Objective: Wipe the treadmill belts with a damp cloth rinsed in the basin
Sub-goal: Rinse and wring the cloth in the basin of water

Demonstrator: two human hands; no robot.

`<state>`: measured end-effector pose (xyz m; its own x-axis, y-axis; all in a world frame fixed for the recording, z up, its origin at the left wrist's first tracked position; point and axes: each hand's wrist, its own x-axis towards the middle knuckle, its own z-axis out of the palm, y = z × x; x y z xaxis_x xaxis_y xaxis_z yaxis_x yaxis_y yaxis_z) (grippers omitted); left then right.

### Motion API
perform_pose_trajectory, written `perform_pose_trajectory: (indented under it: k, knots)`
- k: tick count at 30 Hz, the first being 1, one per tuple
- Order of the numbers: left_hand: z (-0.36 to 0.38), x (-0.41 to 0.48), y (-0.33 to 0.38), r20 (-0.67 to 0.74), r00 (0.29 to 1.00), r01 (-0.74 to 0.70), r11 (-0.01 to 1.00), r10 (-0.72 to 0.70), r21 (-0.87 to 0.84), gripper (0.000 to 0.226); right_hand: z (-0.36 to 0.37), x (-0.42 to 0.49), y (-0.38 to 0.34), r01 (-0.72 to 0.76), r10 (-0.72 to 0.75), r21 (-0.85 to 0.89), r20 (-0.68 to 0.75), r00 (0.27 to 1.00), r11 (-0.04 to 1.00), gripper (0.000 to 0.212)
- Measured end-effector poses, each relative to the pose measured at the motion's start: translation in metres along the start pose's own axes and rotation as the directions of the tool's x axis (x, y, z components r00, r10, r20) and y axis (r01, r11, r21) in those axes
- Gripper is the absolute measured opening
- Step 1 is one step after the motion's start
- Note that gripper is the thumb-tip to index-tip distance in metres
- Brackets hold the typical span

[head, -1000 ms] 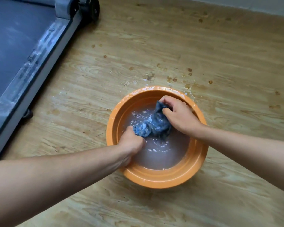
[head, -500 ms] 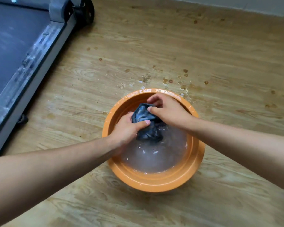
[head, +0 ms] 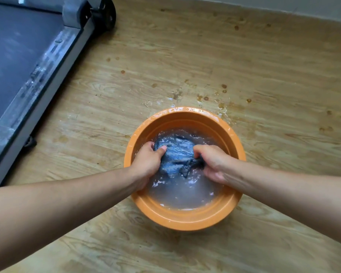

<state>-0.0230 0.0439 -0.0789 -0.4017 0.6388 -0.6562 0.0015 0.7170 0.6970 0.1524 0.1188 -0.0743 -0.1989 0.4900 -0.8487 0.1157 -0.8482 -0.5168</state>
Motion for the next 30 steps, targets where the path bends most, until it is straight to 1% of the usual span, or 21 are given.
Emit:
perform_pose_trajectory:
  k: [1,2,4,5,7,8,10,11,12,13,15,17,18,20,23,24,26,27,28,29,30]
  knots:
    - [-0.002,0.0,0.0,-0.003,1.0,0.007,1.0,-0.007,-0.006,0.029,0.0,-0.002,0.0,-0.005,0.006,0.039,-0.006,1.0,0.999,0.014]
    - [-0.003,-0.003,0.001,0.006,1.0,0.018,1.0,-0.018,-0.022,0.038,-0.001,-0.004,0.0,-0.017,0.016,0.074,0.017,1.0,0.997,0.015]
    - [-0.004,-0.003,-0.001,0.045,0.998,0.052,0.996,-0.049,-0.072,0.058,-0.002,-0.008,0.0,-0.045,0.039,0.086,0.066,0.997,0.995,0.026]
    - [-0.004,-0.006,0.002,0.08,0.995,0.071,0.992,-0.063,-0.104,0.062,-0.003,-0.011,0.0,-0.041,0.036,0.052,0.083,0.996,0.998,0.028]
    - [-0.004,-0.014,0.009,0.124,0.988,0.106,0.989,-0.093,-0.107,0.06,-0.006,-0.016,0.0,0.017,-0.012,-0.046,0.102,0.995,0.999,0.023]
    - [-0.006,-0.013,0.007,0.128,0.988,0.1,0.99,-0.087,-0.1,0.062,-0.008,-0.017,0.0,0.053,-0.041,-0.106,0.111,0.993,0.993,0.02]
    - [-0.012,-0.016,0.007,0.094,0.995,0.015,1.0,-0.015,-0.002,0.075,-0.016,-0.023,-0.004,0.134,-0.11,-0.215,0.12,0.987,0.967,0.018]
    - [-0.017,-0.02,0.009,0.072,0.997,-0.039,0.997,0.035,0.062,0.083,-0.019,-0.026,-0.007,0.174,-0.147,-0.247,0.124,0.981,0.953,0.018]
    - [-0.023,-0.024,0.011,0.063,0.994,-0.091,0.992,0.085,0.091,0.086,-0.022,-0.029,-0.011,0.206,-0.178,-0.246,0.132,0.975,0.947,0.018]
    - [-0.029,-0.028,0.014,0.077,0.989,-0.132,0.988,0.125,0.086,0.083,-0.024,-0.033,-0.015,0.232,-0.204,-0.231,0.14,0.969,0.945,0.019]
    - [-0.039,-0.037,0.021,0.167,0.967,-0.207,0.976,0.194,0.065,0.065,-0.029,-0.041,-0.021,0.289,-0.258,-0.211,0.16,0.953,0.934,0.019]
    - [-0.047,-0.041,0.025,0.227,0.943,-0.273,0.956,0.243,0.111,0.046,-0.035,-0.049,-0.025,0.364,-0.325,-0.261,0.18,0.928,0.894,0.015]
    - [-0.049,-0.041,0.026,0.229,0.937,-0.299,0.944,0.263,0.138,0.04,-0.037,-0.051,-0.025,0.4,-0.356,-0.295,0.194,0.914,0.868,0.014]
    - [-0.048,-0.045,0.028,0.193,0.928,-0.353,0.917,0.318,0.185,0.03,-0.038,-0.053,-0.024,0.44,-0.382,-0.314,0.231,0.895,0.841,0.012]
    - [-0.038,-0.051,0.029,0.046,0.894,-0.439,0.851,0.446,0.29,0.029,-0.031,-0.055,-0.028,0.434,-0.358,-0.343,0.264,0.896,0.833,0.01]
    - [-0.036,-0.052,0.027,0.004,0.874,-0.459,0.825,0.485,0.33,0.031,-0.028,-0.055,-0.032,0.41,-0.327,-0.354,0.27,0.905,0.841,0.015]
    - [-0.037,-0.049,0.022,-0.006,0.834,-0.5,0.759,0.552,0.417,0.036,-0.027,-0.054,-0.038,0.374,-0.297,-0.395,0.243,0.924,0.839,0.038]
    - [-0.039,-0.046,0.02,0.02,0.817,-0.516,0.715,0.577,0.471,0.039,-0.028,-0.052,-0.041,0.391,-0.326,-0.44,0.219,0.92,0.808,0.051]
    - [-0.042,-0.043,0.019,0.052,0.803,-0.527,0.666,0.594,0.528,0.042,-0.031,-0.05,-0.043,0.436,-0.379,-0.509,0.217,0.9,0.742,0.058]
    - [-0.045,-0.041,0.019,0.079,0.793,-0.532,0.623,0.604,0.574,0.044,-0.035,-0.048,-0.047,0.496,-0.434,-0.587,0.257,0.864,0.64,0.06]
    - [-0.047,-0.039,0.02,0.104,0.786,-0.535,0.586,0.609,0.609,0.046,-0.038,-0.048,-0.05,0.545,-0.458,-0.653,0.323,0.829,0.526,0.056]
